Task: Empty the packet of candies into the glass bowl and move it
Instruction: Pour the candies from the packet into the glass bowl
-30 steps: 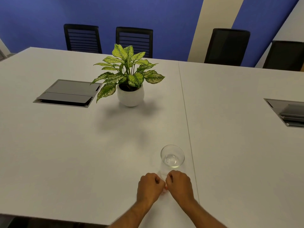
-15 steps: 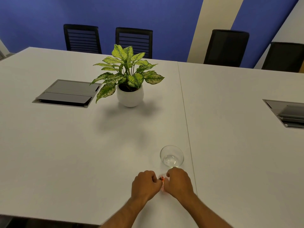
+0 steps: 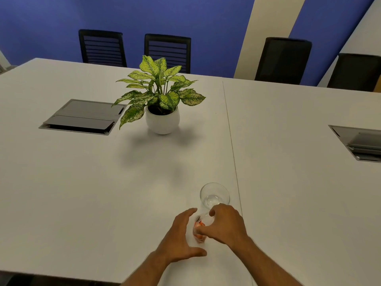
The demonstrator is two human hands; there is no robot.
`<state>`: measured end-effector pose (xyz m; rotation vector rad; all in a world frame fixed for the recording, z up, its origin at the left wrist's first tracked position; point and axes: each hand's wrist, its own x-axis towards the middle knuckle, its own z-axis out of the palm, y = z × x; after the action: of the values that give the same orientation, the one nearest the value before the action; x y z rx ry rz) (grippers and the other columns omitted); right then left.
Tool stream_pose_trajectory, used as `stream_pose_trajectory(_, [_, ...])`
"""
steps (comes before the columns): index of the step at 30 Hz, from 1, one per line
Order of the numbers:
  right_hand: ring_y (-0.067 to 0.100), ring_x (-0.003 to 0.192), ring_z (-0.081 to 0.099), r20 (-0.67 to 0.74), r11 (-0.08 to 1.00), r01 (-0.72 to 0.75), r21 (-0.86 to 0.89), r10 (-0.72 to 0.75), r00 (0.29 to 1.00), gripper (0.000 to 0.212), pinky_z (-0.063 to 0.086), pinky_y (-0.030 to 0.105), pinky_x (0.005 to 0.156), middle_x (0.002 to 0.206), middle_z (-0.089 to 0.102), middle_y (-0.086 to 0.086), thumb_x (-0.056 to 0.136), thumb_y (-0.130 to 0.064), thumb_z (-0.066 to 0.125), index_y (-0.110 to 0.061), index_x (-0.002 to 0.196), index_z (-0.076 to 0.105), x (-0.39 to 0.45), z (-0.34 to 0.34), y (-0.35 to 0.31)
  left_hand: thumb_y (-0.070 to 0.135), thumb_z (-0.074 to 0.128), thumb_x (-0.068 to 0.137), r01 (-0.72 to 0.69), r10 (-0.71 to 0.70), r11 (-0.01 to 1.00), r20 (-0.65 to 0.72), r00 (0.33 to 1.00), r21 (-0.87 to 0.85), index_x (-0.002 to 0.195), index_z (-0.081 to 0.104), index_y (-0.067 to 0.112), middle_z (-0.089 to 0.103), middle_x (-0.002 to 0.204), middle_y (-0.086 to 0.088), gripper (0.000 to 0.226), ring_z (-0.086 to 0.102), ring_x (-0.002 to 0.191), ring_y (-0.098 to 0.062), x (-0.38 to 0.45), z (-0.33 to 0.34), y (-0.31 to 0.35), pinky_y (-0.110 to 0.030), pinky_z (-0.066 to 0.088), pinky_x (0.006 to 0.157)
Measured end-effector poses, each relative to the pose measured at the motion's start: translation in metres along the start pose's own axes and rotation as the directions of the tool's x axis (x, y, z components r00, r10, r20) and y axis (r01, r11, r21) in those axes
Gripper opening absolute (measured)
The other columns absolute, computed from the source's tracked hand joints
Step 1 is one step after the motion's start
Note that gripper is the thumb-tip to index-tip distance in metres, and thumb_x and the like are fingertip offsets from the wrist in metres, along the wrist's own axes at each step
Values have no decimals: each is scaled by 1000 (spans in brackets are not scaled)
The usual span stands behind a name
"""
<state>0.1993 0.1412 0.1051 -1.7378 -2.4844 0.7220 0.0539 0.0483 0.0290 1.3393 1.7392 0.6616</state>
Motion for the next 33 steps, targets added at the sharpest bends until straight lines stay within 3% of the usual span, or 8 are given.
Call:
stream_pose_trajectory(4, [10, 66, 61, 18, 1000, -12, 16, 12, 1000, 73, 53, 22, 61, 81, 72, -7, 44, -73, 68, -26, 99, 69, -4, -8, -12, 72, 87, 42, 23, -23, 999, 2, 1000, -42, 147, 20, 44, 30, 150, 19, 128, 36, 133, -3, 14, 5, 4, -29, 37, 109])
stream_pose_trajectory(9, [7, 73, 58, 49, 996, -3, 86, -1, 999, 78, 41, 15, 62, 96, 71, -11, 45, -73, 70, -32, 112, 67, -5, -16, -16, 61, 80, 61, -35, 41, 997, -83, 996, 73, 135, 44, 33, 56, 135, 10, 87, 51, 114, -3, 23, 5, 10, -23, 46, 102])
stream_pose_trajectory(12, [7, 75, 63, 2, 942, 16, 335, -18, 1000, 61, 45, 16, 64, 87, 70, -15, 47, -74, 68, -34, 93, 71, -9, -21, -14, 51, 80, 68, -75, 81, 996, -148, 986, 47, 125, 55, 27, 66, 119, 7, 67, 61, 103, -10, 25, 2, 16, -30, 56, 97])
stream_pose_trajectory(15, [18, 85, 70, -130, 610, 2, 792, 165, 978, 33, 59, 35, 73, 76, 73, -4, 65, -54, 70, -22, 73, 74, -11, -19, -5, 41, 82, 64, -99, 84, 993, -210, 974, -64, 121, 56, 27, 65, 116, 7, 65, 62, 105, -11, 25, -2, 22, -29, 56, 95])
stream_pose_trajectory(17, [31, 97, 68, 63, 253, -156, 955, 342, 938, 30, 59, 43, 75, 87, 73, 6, 77, -42, 69, -12, 79, 72, -6, -12, 5, 38, 84, 63, -130, 98, 984, -236, 967, -123, 119, 57, 28, 65, 114, 10, 63, 63, 105, -9, 26, -3, 27, -27, 56, 95])
stream_pose_trajectory(20, [35, 104, 67, 514, -106, -507, 856, 295, 806, 48, 58, 50, 85, 108, 72, 13, 85, -52, 62, -9, 104, 69, 1, 3, 19, 33, 86, 65, -196, 144, 964, -265, 953, -179, 117, 59, 29, 66, 113, 13, 58, 64, 107, -7, 32, -1, 37, -22, 56, 92])
stream_pose_trajectory(25, [32, 115, 66, 630, -341, -612, 714, -68, 773, 59, 53, 50, 96, 124, 70, 14, 84, -58, 62, -14, 121, 69, 4, 16, 18, 36, 84, 70, -304, 245, 930, -269, 932, -205, 116, 60, 32, 68, 112, 16, 53, 65, 107, -6, 41, 8, 61, -20, 56, 92])
stream_pose_trajectory(33, [31, 104, 71, 511, -469, -489, 736, -89, 855, 54, 60, 42, 82, 110, 73, 15, 84, -48, 66, -6, 117, 71, 22, 18, 23, 58, 85, 64, -330, 273, 925, -271, 923, -190, 130, 54, 29, 58, 135, 14, 79, 49, 131, -6, 59, 12, 67, -35, 45, 111])
